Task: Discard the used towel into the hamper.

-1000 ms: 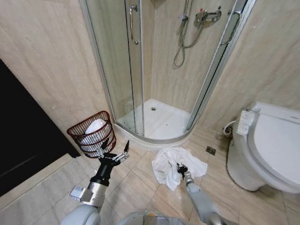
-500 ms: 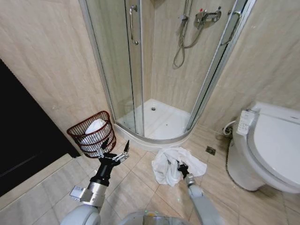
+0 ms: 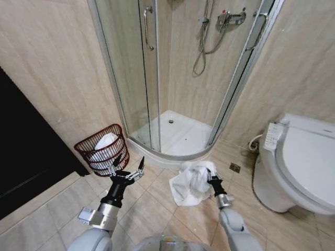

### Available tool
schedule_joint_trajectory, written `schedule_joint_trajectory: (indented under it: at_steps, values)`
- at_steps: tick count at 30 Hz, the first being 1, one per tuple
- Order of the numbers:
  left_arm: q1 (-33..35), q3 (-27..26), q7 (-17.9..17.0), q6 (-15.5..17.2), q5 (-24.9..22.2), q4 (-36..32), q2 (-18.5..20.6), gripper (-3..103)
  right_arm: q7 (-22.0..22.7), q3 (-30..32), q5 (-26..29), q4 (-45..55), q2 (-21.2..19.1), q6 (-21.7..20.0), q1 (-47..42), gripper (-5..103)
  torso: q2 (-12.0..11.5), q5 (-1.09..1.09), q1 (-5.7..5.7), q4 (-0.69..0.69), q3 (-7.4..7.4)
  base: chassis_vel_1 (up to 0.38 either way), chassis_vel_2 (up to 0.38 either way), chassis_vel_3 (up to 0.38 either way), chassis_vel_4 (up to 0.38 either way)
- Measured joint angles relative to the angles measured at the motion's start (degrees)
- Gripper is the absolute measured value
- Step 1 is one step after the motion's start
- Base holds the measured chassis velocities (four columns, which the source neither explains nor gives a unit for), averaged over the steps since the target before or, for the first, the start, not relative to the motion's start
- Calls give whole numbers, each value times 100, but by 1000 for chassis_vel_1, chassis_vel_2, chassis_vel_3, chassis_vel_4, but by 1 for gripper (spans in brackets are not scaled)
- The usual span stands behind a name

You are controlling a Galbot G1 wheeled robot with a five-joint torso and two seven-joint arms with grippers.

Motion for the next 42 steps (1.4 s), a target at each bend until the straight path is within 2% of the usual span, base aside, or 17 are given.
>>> schedule_joint_trajectory:
  at_steps: [1, 4, 8, 17, 33, 42]
  values:
    - [0, 0, 0, 0, 0, 0, 0, 100, 0, 0, 0, 0, 0, 0, 0, 10, 0, 0, 0, 0, 0, 0, 0, 0, 0]
    - [0, 0, 0, 0, 0, 0, 0, 100, 63, 195, 59, 1022, 1, -197, -194, 10, 0, -1, 0, 1, 0, 0, 0, 0, 0]
    - [0, 0, 0, 0, 0, 0, 0, 100, 91, 321, 112, 1554, -25, -302, -296, 10, 0, -1, 0, 0, 1, 0, 0, 0, 0]
    - [0, 0, 0, 0, 0, 0, 0, 100, 180, 865, 589, 2977, -370, -447, -350, 10, 1, -1, 1, 0, 1, 0, 0, 0, 0]
    - [0, 0, 0, 0, 0, 0, 0, 100, 204, 1980, 968, 3793, -616, -214, -372, 10, 1, 0, 1, 0, 2, 0, 0, 0, 0]
    - [0, 0, 0, 0, 0, 0, 0, 100, 189, 2134, 1028, 3988, -550, -165, -506, 10, 1, 0, 1, 0, 2, 0, 0, 0, 0]
